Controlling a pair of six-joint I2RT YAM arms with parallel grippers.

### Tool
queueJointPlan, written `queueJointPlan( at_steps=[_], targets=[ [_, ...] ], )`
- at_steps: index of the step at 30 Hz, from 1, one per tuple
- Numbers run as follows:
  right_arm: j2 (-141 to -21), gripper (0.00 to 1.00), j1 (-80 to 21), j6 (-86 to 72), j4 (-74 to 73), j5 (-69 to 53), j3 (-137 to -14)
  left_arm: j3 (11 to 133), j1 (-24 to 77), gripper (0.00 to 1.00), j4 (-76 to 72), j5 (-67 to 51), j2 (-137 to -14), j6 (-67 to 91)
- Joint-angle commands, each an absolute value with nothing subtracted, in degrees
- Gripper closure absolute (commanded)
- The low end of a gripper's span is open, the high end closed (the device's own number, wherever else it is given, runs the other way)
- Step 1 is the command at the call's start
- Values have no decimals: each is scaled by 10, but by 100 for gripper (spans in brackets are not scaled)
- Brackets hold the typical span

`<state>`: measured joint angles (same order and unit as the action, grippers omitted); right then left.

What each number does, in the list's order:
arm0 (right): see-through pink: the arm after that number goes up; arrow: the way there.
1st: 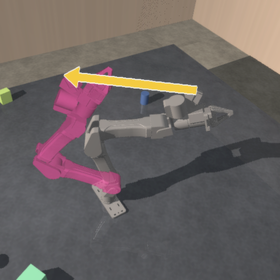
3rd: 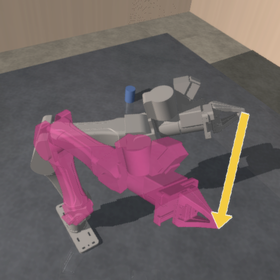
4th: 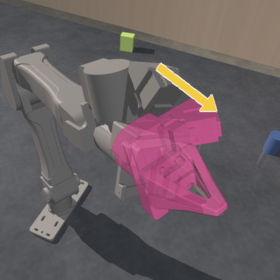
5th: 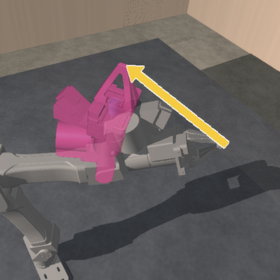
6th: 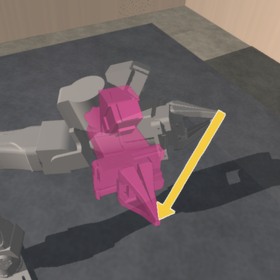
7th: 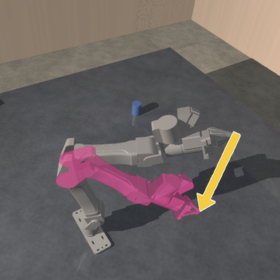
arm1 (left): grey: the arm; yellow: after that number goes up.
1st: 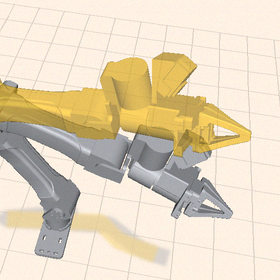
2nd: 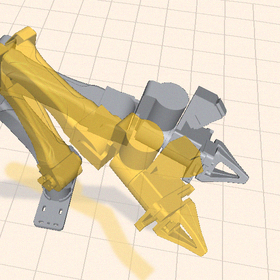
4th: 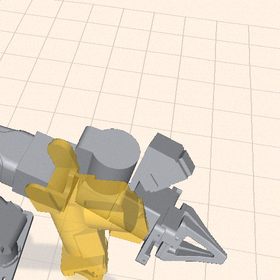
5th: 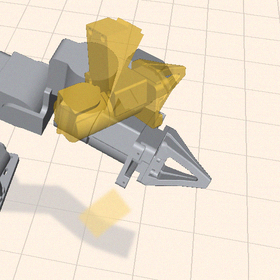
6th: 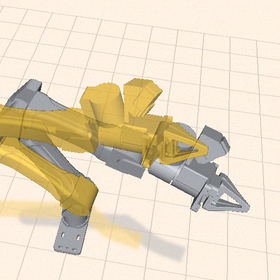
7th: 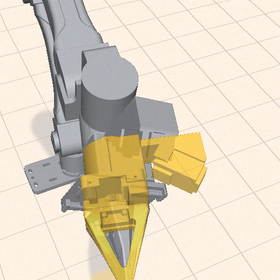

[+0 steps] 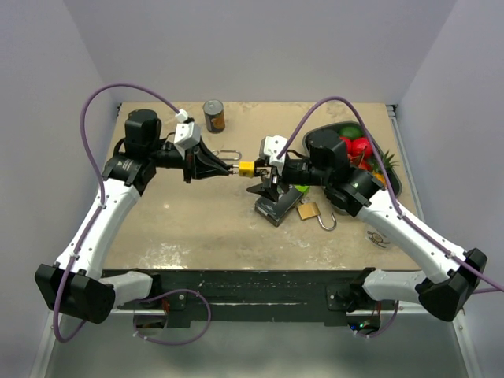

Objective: Lock with the key
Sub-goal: Lock the lock.

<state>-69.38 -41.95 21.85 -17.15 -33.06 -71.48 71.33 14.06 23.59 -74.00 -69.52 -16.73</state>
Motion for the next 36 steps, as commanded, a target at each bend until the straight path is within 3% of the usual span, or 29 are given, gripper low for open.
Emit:
queueJointPlan(
  at_steps=[1, 8, 14, 19, 36],
  targets=[
    [-703, 37, -419, 207, -163, -350, -748, 708, 145, 100, 200, -748, -682, -187],
    [-723, 52, -419, 195, -172, -354, -768, 703, 147, 100, 185, -743, -677, -188],
    [-741, 74, -418, 187, -171, -374, -782, 697, 155, 100, 182, -743, -673, -200],
    [-749, 100, -419, 187, -153, -406, -783, 691, 176, 100, 164, -737, -673, -196],
    [-808, 100, -419, 153, -89, -492, -823, 647, 256, 100, 35, -712, -684, -127]
  ],
)
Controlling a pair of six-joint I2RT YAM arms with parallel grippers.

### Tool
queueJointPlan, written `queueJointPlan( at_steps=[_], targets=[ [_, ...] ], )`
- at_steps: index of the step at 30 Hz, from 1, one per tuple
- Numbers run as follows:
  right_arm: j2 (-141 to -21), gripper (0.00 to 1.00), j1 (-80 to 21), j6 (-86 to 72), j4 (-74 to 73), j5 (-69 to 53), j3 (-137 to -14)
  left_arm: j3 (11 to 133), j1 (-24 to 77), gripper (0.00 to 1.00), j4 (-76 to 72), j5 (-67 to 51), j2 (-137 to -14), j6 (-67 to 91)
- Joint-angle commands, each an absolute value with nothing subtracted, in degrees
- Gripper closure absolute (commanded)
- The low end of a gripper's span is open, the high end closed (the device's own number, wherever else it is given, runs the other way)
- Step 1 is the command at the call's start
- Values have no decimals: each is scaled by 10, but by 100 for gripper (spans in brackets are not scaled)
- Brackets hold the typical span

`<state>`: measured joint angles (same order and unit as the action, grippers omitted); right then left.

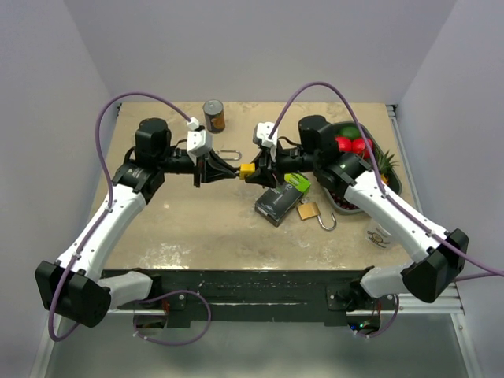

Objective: Lock with the key
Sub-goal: Lock the lock.

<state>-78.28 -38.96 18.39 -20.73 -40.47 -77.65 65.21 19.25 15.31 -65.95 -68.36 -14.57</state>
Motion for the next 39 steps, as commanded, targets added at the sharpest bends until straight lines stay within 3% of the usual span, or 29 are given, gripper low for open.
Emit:
queueJointPlan(
  at_steps=[1, 14, 22, 39],
  targets=[
    [-813, 100, -421, 153, -84, -496, -827, 646, 259, 100, 30, -711, -687, -125],
    [-825, 100, -431, 179, -74, -535, -840, 642, 273, 100, 25, -722, -704, -121],
    [-809, 100, -430, 194, -83, -528, -837, 693, 272, 100, 254, -695, -741, -279],
    [-810, 100, -435, 156, -8, -531, -820, 654, 302, 100, 124, -672, -759, -192]
  ],
)
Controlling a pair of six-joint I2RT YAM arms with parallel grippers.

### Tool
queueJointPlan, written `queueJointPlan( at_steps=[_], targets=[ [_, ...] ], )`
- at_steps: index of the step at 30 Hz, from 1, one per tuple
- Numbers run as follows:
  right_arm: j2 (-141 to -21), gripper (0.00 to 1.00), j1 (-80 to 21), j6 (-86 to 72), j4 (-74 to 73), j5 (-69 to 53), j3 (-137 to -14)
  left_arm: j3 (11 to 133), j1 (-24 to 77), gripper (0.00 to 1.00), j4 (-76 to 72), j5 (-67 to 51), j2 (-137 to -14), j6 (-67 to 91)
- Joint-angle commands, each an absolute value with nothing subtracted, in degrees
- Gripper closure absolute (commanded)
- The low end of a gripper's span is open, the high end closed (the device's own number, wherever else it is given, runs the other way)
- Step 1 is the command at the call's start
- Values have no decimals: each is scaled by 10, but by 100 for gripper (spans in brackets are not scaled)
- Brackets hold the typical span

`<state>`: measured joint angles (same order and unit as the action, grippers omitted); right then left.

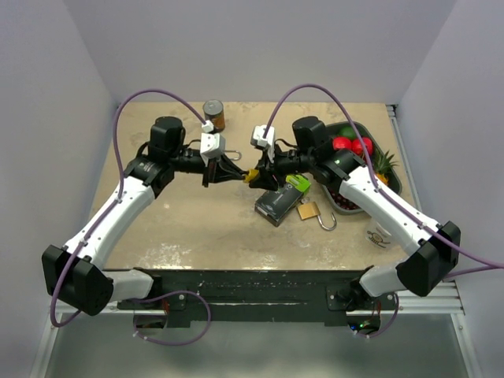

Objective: Lock with the key
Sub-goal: Lock the lock.

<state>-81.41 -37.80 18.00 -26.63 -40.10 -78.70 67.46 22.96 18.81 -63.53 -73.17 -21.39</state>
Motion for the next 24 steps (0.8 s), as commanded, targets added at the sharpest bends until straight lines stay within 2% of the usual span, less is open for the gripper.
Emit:
queueJointPlan(
  at_steps=[1, 4, 11, 13, 15, 16, 18, 19, 20, 22, 24],
  targets=[
    [-809, 100, -435, 162, -17, -532, -819, 655, 294, 100, 120, -680, -759, -182],
    [-794, 100, -418, 197, -72, -526, -814, 655, 235, 100, 81, -713, -753, -115],
    [-758, 98, -361, 230, -138, -512, -768, 707, 162, 100, 166, -737, -732, -171],
    [-757, 82, -349, 240, -156, -509, -763, 709, 154, 100, 150, -734, -721, -154],
    [-758, 74, -343, 245, -174, -505, -763, 702, 143, 100, 104, -732, -708, -110],
    [-758, 66, -339, 247, -180, -504, -763, 699, 140, 100, 85, -730, -707, -92],
    [-759, 59, -335, 253, -194, -502, -762, 693, 132, 100, 49, -730, -699, -59],
    [-756, 49, -334, 256, -198, -501, -761, 693, 130, 100, 46, -727, -698, -55],
    [-754, 44, -333, 257, -200, -500, -760, 693, 129, 100, 44, -725, -695, -53],
    [-752, 38, -333, 260, -207, -497, -757, 692, 127, 100, 35, -723, -694, -47],
    [-751, 36, -331, 261, -213, -494, -758, 692, 127, 100, 33, -721, -693, -44]
  ],
)
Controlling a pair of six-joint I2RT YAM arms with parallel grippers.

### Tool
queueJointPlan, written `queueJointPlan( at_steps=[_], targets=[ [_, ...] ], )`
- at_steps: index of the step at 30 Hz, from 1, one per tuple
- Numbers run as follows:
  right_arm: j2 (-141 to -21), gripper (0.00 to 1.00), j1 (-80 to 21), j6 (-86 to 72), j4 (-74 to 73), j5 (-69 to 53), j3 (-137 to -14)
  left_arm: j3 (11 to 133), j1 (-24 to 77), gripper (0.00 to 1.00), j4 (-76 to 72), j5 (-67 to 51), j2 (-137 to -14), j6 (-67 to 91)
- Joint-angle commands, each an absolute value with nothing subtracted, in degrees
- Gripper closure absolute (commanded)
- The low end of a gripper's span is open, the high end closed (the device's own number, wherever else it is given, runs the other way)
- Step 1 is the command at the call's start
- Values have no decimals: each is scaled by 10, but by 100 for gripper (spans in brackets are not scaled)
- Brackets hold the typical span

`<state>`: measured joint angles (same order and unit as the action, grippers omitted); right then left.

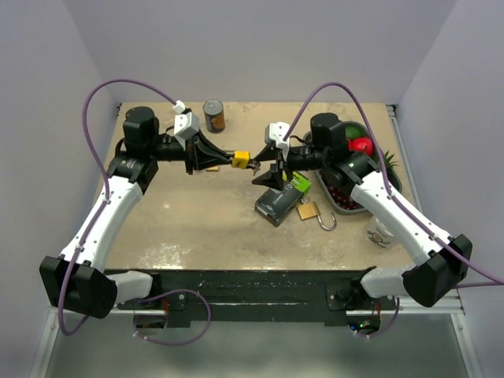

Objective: Lock with the key
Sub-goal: Lock the lock.

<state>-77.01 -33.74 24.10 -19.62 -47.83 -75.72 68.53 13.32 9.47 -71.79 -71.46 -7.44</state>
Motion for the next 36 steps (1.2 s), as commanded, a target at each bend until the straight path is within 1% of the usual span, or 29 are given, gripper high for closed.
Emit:
queueJointPlan(
  at_steps=[1, 7, 12, 17, 18, 19, 22, 26, 31, 32, 33, 34, 35, 36],
  targets=[
    [-751, 34, -329, 261, -214, -495, -758, 692, 127, 100, 33, -722, -693, -43],
    [-757, 33, -323, 242, -204, -494, -766, 689, 127, 100, 49, -732, -693, -61],
    [-765, 34, -319, 230, -206, -490, -782, 697, 127, 100, 111, -744, -698, -120],
    [-766, 41, -316, 236, -207, -498, -792, 700, 127, 100, 148, -751, -702, -152],
    [-768, 42, -316, 236, -206, -503, -795, 700, 127, 100, 149, -752, -702, -153],
    [-771, 46, -317, 236, -204, -511, -795, 700, 127, 100, 149, -754, -702, -153],
    [-777, 51, -316, 236, -196, -520, -795, 699, 128, 100, 149, -757, -703, -152],
    [-794, 55, -317, 237, -197, -530, -799, 699, 129, 100, 146, -757, -702, -148],
    [-805, 64, -317, 243, -200, -534, -806, 696, 129, 100, 141, -753, -700, -141],
    [-807, 66, -318, 243, -201, -534, -808, 696, 129, 100, 141, -751, -699, -141],
    [-808, 74, -317, 243, -201, -534, -809, 695, 129, 100, 141, -751, -699, -140],
    [-809, 79, -318, 243, -201, -535, -809, 694, 129, 100, 141, -749, -697, -141],
    [-810, 89, -317, 245, -204, -537, -811, 693, 128, 100, 141, -747, -698, -140],
    [-810, 94, -318, 246, -207, -539, -811, 693, 128, 100, 142, -745, -698, -139]
  ],
)
